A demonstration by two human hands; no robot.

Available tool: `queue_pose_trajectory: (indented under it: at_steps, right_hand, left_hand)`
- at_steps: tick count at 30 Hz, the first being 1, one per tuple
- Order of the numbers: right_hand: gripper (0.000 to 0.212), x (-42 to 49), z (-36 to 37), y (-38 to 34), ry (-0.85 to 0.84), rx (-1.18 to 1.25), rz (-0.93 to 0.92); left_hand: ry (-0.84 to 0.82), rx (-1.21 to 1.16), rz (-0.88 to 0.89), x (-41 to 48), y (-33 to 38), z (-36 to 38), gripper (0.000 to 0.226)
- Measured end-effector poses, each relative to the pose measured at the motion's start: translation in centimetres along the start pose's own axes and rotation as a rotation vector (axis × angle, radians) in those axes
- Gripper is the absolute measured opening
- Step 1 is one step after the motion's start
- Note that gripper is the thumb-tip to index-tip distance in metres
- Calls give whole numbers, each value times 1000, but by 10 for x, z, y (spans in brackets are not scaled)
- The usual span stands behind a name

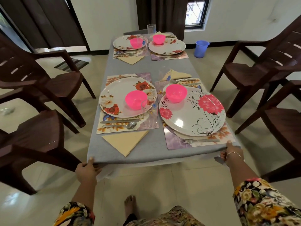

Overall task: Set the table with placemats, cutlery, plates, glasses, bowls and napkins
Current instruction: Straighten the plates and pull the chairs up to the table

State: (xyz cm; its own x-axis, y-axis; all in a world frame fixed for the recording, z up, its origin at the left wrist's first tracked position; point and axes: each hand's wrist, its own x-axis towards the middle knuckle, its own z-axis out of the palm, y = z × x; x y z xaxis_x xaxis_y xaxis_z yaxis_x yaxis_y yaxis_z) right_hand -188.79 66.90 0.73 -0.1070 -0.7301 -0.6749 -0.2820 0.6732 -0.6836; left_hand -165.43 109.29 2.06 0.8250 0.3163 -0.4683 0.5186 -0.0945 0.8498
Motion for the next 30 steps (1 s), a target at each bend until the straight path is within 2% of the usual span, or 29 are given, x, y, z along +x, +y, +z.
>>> queue_pose_trajectory:
  at_steps: [4,8,12,17,21,23,30]
  right_hand:
    - [43,11,-16,-6,14,81,33]
    - [36,12,-20,-18,56,90,-10]
    - [36,14,-18,-20,46,113,-26]
    - [30,17,-20,-18,20,135,16]
    - [46,13,-15,-18,-38,185,103]
    - [40,17,-15,-20,-67,259,127]
    - [35,19,-22,-23,-60,361,125]
  left_hand:
    - [-35,23,-43,8,2,-7,44]
    - [-93,161,25,14,4,-11,47]
    - [-125,98,-72,17,8,-13,50]
    - [-147,4,-128,22,11,-13,38]
    - [-157,-41,-162,25,9,-13,22]
    - [-156,-59,-191,26,10,-13,13]
    - [-145,-118,-211,20,14,-14,19]
